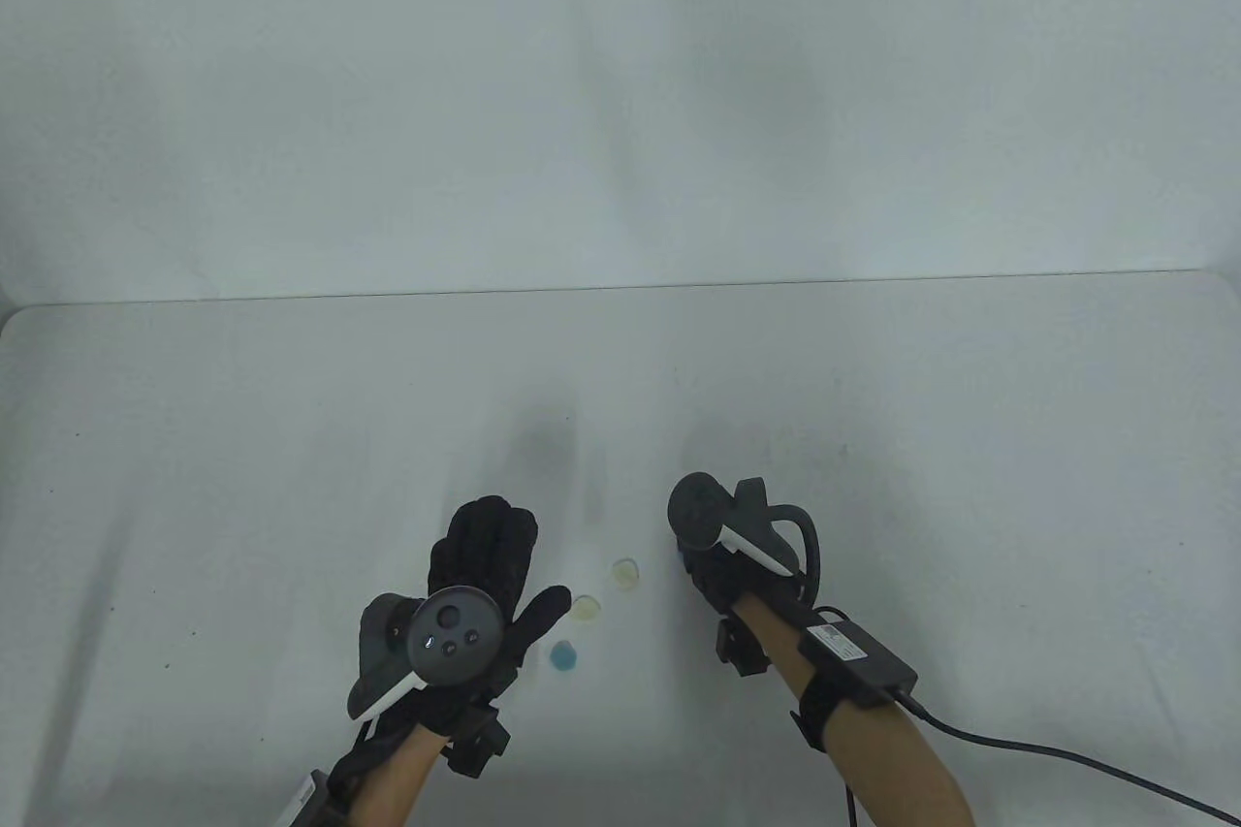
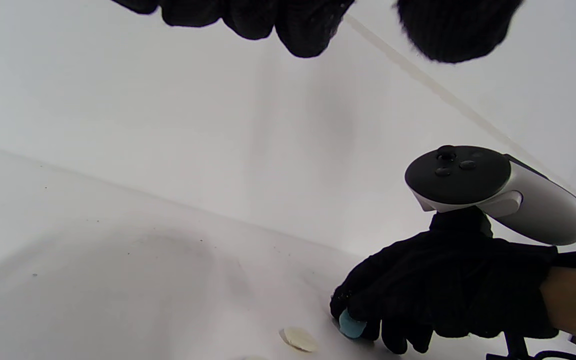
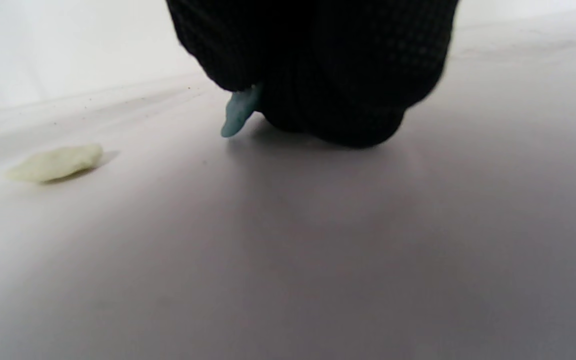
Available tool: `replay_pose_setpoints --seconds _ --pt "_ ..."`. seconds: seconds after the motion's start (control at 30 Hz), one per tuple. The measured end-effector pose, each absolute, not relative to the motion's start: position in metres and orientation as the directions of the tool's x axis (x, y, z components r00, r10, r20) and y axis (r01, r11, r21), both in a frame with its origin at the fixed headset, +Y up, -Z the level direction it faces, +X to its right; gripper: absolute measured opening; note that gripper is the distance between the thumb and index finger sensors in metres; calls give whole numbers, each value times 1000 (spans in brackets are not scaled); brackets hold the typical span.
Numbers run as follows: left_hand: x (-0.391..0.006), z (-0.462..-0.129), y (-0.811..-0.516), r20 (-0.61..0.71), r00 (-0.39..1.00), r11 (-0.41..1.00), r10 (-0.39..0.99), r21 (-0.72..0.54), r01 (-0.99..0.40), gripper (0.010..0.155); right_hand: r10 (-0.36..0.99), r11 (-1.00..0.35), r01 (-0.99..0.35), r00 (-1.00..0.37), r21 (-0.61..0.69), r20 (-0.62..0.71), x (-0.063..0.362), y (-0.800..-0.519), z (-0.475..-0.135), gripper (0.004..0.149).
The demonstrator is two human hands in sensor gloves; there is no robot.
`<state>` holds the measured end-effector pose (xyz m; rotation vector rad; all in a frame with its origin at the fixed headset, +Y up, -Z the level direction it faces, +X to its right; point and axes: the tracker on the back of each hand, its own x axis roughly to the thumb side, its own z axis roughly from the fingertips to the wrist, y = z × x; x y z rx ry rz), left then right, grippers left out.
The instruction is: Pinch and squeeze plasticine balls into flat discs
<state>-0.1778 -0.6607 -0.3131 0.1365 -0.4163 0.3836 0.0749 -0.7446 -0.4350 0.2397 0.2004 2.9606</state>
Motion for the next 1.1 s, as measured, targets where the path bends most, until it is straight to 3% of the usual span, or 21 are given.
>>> replay_pose_setpoints --seconds 0.27,0.53,0.67,0.83,1.1 --pt "-178 -313 -660 423 842 917 336 56 -394 80 22 -994 -5 -987 105 160 75 -749 -433 41" --pt "-178 -313 -660 425 840 917 336 57 -396 80 32 -993 -14 -988 120 149 80 -743 -432 44" --pt "-177 -312 -660 432 837 916 335 59 -397 80 96 -993 -82 -979 85 179 91 -714 -424 55" --pt "-174 -306 -653 471 810 903 349 62 -425 80 275 -960 -278 -902 38 332 105 -666 -383 73" --pt "-166 -294 -640 552 745 880 374 41 -473 84 274 -941 -337 -819 -36 505 130 -625 -310 87"
